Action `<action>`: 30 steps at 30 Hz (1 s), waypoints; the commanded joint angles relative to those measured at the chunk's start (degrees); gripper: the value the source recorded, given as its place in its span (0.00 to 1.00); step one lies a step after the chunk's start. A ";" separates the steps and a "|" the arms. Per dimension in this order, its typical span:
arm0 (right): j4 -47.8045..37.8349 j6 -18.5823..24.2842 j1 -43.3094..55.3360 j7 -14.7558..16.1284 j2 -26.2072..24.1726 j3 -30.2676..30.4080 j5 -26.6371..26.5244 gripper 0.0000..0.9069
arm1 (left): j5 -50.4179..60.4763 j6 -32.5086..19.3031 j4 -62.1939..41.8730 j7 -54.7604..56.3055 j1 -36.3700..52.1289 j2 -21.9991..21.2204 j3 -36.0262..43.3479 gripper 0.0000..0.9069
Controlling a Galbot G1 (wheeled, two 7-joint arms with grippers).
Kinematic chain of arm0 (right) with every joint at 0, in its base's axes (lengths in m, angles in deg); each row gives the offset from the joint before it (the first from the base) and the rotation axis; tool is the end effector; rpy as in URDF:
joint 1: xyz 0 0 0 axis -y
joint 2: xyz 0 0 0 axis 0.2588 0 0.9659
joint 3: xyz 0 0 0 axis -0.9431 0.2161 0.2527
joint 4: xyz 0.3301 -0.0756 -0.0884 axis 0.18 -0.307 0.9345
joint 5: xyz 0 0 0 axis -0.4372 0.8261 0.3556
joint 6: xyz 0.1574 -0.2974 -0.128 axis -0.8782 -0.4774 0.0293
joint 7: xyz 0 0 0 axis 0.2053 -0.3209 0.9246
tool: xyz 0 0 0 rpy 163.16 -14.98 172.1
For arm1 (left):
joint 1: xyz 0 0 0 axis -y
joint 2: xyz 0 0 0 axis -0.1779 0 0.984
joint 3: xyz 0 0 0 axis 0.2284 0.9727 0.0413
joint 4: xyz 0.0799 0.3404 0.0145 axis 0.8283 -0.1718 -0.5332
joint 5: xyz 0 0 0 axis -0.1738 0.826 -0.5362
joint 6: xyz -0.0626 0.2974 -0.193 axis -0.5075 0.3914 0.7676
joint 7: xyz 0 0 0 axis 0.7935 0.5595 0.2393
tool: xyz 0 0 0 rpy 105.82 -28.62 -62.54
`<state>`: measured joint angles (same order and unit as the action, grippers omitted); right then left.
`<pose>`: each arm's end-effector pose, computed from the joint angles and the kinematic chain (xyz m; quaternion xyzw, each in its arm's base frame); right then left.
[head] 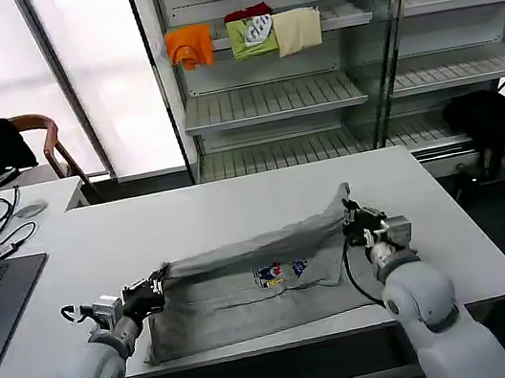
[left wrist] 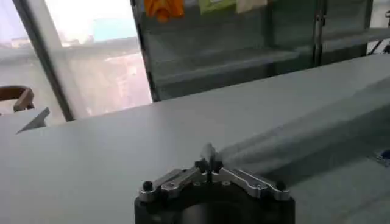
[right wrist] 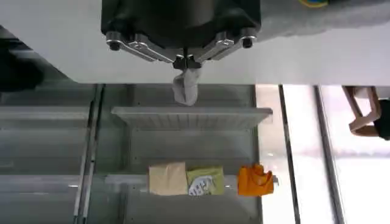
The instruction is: Fold and organize the clothes.
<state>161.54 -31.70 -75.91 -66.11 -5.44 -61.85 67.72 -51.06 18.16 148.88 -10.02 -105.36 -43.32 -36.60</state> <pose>0.3196 -0.0087 -0.2136 0.0326 -0.9920 0.0114 0.1218 0.3218 0.1068 -0.2541 -0.1121 -0.9706 -0.0849 0.1954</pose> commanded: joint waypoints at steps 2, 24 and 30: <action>5.61 0.09 -10.68 -0.47 -0.62 -2.16 0.73 0.00 | 1.51 -0.01 2.12 -0.38 -4.38 -0.60 -0.80 0.02; -0.45 1.79 -13.86 -2.69 1.01 -0.11 4.09 0.07 | 5.57 -0.49 0.24 -1.30 -7.04 -2.96 -1.86 1.00; -0.34 2.15 -13.69 -2.64 1.22 -0.04 4.39 1.00 | 6.00 -0.52 1.26 -1.03 -6.57 -3.86 -2.23 1.00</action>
<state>161.78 -29.45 -88.64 -68.50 -4.48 -62.16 71.38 -45.62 17.66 149.82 -10.94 -111.43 -46.92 -38.82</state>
